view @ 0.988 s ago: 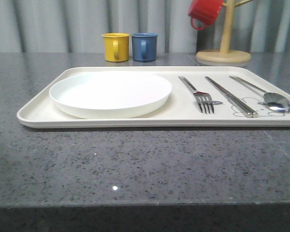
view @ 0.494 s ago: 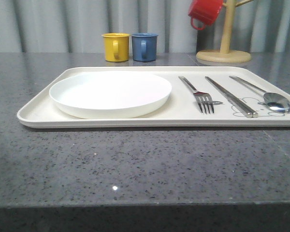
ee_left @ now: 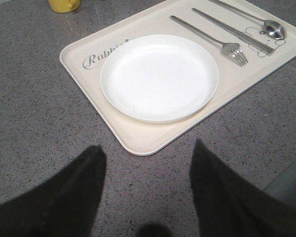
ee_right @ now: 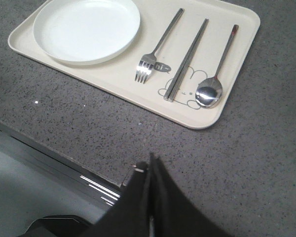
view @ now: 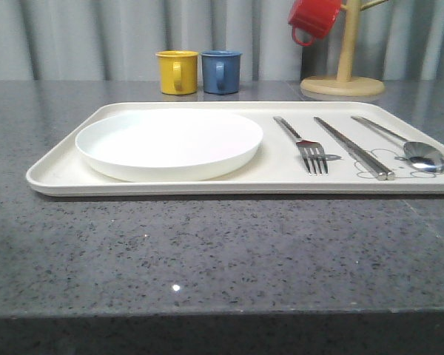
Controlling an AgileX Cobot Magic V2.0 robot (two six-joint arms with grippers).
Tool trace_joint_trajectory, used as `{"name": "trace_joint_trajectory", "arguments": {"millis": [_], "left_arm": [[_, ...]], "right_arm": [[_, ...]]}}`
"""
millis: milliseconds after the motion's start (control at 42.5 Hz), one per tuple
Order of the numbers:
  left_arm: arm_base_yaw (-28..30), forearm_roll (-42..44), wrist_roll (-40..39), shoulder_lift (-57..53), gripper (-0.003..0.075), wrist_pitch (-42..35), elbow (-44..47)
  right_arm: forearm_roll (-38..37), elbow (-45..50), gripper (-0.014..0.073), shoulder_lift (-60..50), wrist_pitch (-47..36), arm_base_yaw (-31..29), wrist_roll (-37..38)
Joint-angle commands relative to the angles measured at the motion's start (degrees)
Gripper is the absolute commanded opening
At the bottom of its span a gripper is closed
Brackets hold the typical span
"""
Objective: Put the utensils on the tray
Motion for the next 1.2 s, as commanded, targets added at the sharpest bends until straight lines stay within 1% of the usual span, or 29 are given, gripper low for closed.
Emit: {"name": "trace_joint_trajectory", "arguments": {"millis": [0, 141, 188, 612, 659, 706, 776, 847, 988, 1176], "left_arm": [[-0.5, -0.03, -0.77, -0.06, 0.0194, -4.03, -1.45], [-0.5, -0.03, -0.77, -0.06, 0.0013, -4.03, -1.45], [-0.5, -0.03, -0.77, -0.06, -0.002, -4.03, -1.45], [-0.5, -0.03, -0.77, -0.36, -0.002, -4.28, -1.33], [0.27, 1.03, -0.77, -0.84, -0.002, -4.58, -1.33], [1.97, 1.44, -0.77, -1.76, -0.002, -5.19, -0.78], [5.15, 1.44, -0.77, -4.14, -0.002, -8.51, 1.21], [9.07, 1.44, -0.77, -7.81, -0.002, -14.53, 4.67], [16.93, 2.21, -0.77, -16.75, -0.002, -25.67, 15.36], [26.38, 2.21, -0.77, -27.06, -0.002, -36.61, 31.82]], "right_arm": [[-0.25, -1.37, -0.0067, 0.36, -3.86, 0.0, -0.1], [-0.25, -1.37, -0.0067, 0.36, -3.61, 0.0, -0.1], [-0.25, -1.37, -0.0067, 0.36, -3.61, 0.0, -0.1], [-0.25, -1.37, -0.0067, 0.36, -3.61, 0.0, -0.1], [-0.25, -1.37, -0.0067, 0.36, -3.61, 0.0, -0.1], [-0.25, -1.37, -0.0067, 0.36, -3.61, 0.0, -0.1], [-0.25, -1.37, -0.0067, 0.36, -3.61, 0.0, -0.1], [-0.25, -1.37, -0.0067, 0.36, -3.61, 0.0, -0.1], [-0.25, -1.37, -0.0067, 0.36, -3.61, 0.0, -0.1], [-0.25, -1.37, -0.0067, 0.36, -3.56, 0.0, -0.1]]}}
